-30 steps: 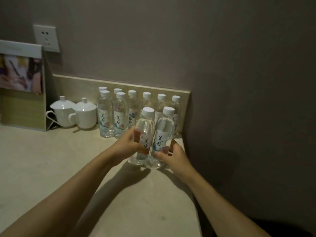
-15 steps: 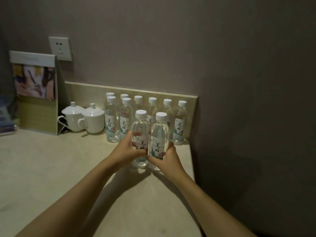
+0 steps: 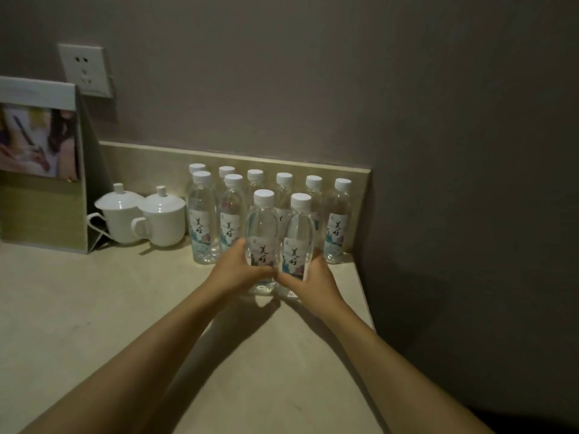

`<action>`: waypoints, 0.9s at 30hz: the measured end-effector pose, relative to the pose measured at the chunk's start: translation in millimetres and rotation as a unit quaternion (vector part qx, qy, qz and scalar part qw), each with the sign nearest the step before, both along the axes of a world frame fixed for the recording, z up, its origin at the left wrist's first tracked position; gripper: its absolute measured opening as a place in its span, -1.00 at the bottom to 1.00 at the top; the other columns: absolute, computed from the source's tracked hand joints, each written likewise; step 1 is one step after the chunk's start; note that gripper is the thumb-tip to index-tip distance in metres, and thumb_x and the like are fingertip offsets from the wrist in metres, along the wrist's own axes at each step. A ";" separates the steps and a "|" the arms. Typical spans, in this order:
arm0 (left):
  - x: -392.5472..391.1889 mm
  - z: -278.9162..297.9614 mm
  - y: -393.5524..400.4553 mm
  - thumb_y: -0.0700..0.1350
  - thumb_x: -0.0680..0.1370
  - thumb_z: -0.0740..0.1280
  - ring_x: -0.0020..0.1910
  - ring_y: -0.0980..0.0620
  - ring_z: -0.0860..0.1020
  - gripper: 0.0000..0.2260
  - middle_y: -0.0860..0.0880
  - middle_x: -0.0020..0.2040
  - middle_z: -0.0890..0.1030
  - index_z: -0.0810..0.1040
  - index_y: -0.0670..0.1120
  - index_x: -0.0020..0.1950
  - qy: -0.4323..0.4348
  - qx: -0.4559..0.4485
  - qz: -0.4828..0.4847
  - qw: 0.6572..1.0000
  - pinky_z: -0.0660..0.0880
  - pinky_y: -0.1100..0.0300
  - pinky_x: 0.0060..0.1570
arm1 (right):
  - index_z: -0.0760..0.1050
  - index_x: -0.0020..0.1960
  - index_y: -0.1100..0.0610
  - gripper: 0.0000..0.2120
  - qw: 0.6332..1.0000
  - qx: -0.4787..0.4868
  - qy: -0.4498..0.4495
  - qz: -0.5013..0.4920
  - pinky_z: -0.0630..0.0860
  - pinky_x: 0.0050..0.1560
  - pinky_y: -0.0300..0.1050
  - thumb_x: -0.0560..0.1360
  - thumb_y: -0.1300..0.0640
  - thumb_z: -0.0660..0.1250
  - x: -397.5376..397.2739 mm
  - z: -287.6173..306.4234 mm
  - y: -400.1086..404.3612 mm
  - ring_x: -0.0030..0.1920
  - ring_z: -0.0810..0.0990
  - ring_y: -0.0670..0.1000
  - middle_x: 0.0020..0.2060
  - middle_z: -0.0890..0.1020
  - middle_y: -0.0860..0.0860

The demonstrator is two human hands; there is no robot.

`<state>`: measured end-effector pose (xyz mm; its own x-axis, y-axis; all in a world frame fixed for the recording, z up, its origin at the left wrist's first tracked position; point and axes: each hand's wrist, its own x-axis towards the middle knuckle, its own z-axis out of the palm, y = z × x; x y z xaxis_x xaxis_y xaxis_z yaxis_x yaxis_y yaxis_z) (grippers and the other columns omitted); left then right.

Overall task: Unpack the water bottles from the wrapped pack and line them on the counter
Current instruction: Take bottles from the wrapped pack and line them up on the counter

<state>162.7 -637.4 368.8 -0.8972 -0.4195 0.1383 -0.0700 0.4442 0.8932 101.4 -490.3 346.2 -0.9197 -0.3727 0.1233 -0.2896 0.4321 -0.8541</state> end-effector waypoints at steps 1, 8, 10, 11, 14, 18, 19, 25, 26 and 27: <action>-0.6 -0.4 -2.7 -0.03 0.29 0.61 0.03 -0.01 0.62 -0.44 0.01 0.05 0.62 0.46 -0.05 0.19 -0.007 -0.039 0.025 0.999 0.61 0.07 0.00 | 0.20 0.44 -0.01 -0.04 0.999 0.023 0.010 -0.022 0.47 0.29 0.17 0.17 -0.37 0.44 2.6 3.2 -1.2 0.33 0.47 0.11 0.34 0.43 0.05; 1.9 -6.4 -14.6 0.12 0.37 0.53 -0.18 0.09 0.53 -0.59 0.01 -0.09 0.60 0.53 -0.08 0.06 0.030 -0.225 0.044 0.973 0.37 0.32 -0.32 | 0.34 0.30 0.08 -0.31 0.985 0.126 0.025 -0.113 0.54 0.14 0.07 0.32 -0.25 0.44 18.5 -0.9 1.2 0.20 0.52 0.11 0.19 0.47 0.04; -2.0 -7.7 -16.9 0.12 0.39 0.52 -0.11 0.05 0.57 -0.58 0.00 -0.04 0.62 0.54 -0.07 0.10 0.045 -0.217 0.029 0.975 0.49 0.24 -0.20 | 0.42 0.23 0.06 -0.41 0.983 0.128 0.037 -0.129 0.57 0.10 0.10 0.32 -0.23 0.44 16.0 -1.8 -5.8 0.15 0.56 0.09 0.12 0.54 0.02; -3.5 -8.4 -18.2 0.11 0.40 0.52 -0.10 0.04 0.56 -0.60 0.01 -0.04 0.62 0.53 -0.06 0.11 0.049 -0.212 0.026 0.976 0.51 0.20 -0.16 | 0.43 0.22 0.05 -0.43 0.982 0.125 0.039 -0.137 0.58 0.09 0.12 0.33 -0.21 0.44 15.0 -2.0 -10.1 0.15 0.57 0.09 0.12 0.55 0.02; -9.1 -9.0 -20.8 0.09 0.43 0.49 -0.09 0.04 0.57 -0.65 0.02 -0.05 0.60 0.53 -0.04 0.09 0.064 -0.209 0.017 0.976 0.52 0.19 -0.12 | 0.43 0.21 0.06 -0.49 0.981 0.111 0.039 -0.156 0.58 0.08 0.15 0.38 -0.17 0.42 13.0 -1.8 -23.1 0.14 0.56 0.11 0.12 0.55 0.03; -12.5 -9.5 -26.5 0.10 0.39 0.52 -0.06 0.02 0.59 -0.55 0.02 -0.04 0.60 0.48 -0.07 0.15 0.062 -0.195 0.026 0.978 0.58 0.15 -0.10 | 0.41 0.26 0.11 -0.52 0.977 0.112 0.039 -0.180 0.56 0.12 0.14 0.45 -0.10 0.39 9.5 2.2 -33.9 0.19 0.53 0.14 0.20 0.53 0.07; -11.4 -11.1 -28.1 0.12 0.38 0.53 -0.05 -0.01 0.60 -0.51 0.00 -0.01 0.61 0.46 -0.08 0.17 0.057 -0.200 0.033 0.978 0.60 0.10 -0.08 | 0.40 0.27 0.13 -0.52 0.975 0.115 0.039 -0.184 0.55 0.13 0.12 0.46 -0.09 0.39 9.5 3.3 -35.3 0.21 0.53 0.15 0.22 0.52 0.08; -11.1 -6.2 -25.1 0.20 0.56 0.28 -0.20 0.04 0.50 -0.62 -0.05 -0.06 0.64 0.58 -0.10 0.08 -0.012 -0.411 0.025 0.911 0.47 0.20 -0.17 | 0.26 0.24 0.05 -0.50 0.977 0.086 0.031 -0.194 0.56 0.14 0.16 0.45 -0.06 0.43 9.6 5.8 -35.6 0.21 0.55 0.15 0.23 0.54 0.08; -13.3 -3.6 -24.5 0.18 0.57 0.27 -0.20 0.02 0.50 -0.63 -0.06 -0.06 0.65 0.59 -0.11 0.08 -0.021 -0.417 0.021 0.909 0.47 0.19 -0.16 | 0.27 0.23 0.05 -0.52 0.976 0.090 0.031 -0.195 0.55 0.14 0.16 0.45 -0.05 0.42 8.5 7.1 -36.9 0.21 0.54 0.16 0.22 0.54 0.08; -15.6 -2.0 -25.0 0.17 0.58 0.27 -0.20 0.01 0.50 -0.63 -0.07 -0.06 0.65 0.59 -0.11 0.09 -0.027 -0.419 0.021 0.907 0.48 0.18 -0.16 | 0.29 0.22 0.05 -0.54 0.976 0.093 0.031 -0.194 0.55 0.15 0.16 0.46 -0.05 0.42 7.2 8.6 -38.7 0.21 0.54 0.16 0.22 0.54 0.08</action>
